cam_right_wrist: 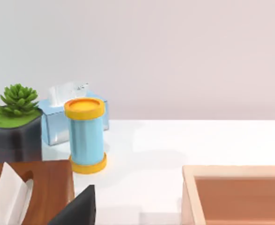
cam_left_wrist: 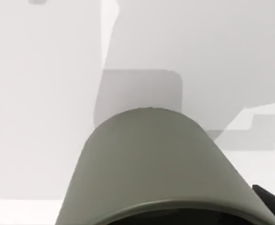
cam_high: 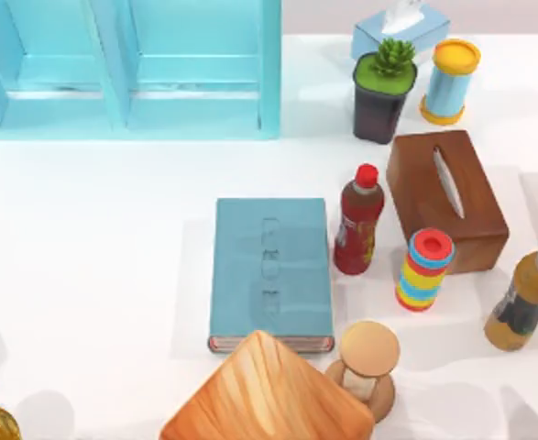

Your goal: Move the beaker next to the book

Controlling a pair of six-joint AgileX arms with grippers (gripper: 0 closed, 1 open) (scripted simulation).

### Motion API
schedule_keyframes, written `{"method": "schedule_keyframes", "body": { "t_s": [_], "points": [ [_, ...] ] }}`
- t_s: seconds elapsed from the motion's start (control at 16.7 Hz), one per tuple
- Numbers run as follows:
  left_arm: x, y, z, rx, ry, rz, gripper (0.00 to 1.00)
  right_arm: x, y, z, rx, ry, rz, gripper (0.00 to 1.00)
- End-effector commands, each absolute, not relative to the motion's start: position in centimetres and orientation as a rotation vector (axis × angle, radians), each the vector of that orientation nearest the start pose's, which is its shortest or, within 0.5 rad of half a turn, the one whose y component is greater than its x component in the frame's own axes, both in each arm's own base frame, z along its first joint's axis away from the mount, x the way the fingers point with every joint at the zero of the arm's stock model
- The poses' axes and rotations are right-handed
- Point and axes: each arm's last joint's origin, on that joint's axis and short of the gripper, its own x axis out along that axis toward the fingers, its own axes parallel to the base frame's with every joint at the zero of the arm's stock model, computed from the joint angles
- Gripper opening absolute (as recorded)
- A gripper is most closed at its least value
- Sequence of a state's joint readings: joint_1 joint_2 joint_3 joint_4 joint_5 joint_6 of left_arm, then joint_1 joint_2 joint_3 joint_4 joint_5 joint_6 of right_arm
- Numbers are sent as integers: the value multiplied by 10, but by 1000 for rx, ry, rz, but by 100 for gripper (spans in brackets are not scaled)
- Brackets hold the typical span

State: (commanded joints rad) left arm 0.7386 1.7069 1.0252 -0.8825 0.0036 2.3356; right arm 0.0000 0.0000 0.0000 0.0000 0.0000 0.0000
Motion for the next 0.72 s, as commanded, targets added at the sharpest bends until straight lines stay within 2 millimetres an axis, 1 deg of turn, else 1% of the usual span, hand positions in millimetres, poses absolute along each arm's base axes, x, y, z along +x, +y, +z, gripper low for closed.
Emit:
{"method": "schedule_keyframes", "body": {
  "t_s": [0.18,0.36,0.6,0.72],
  "points": [
    [211,195,170,1206,1200,-1249,0,106,-1,160,0,0,0,100],
    [212,195,188,1226,1198,-1224,0,106,-1,160,0,0,0,100],
    [212,195,186,1223,1198,-1226,0,106,-1,160,0,0,0,100],
    [216,193,188,1216,1203,-1216,0,106,-1,160,0,0,0,100]
  ]
}}
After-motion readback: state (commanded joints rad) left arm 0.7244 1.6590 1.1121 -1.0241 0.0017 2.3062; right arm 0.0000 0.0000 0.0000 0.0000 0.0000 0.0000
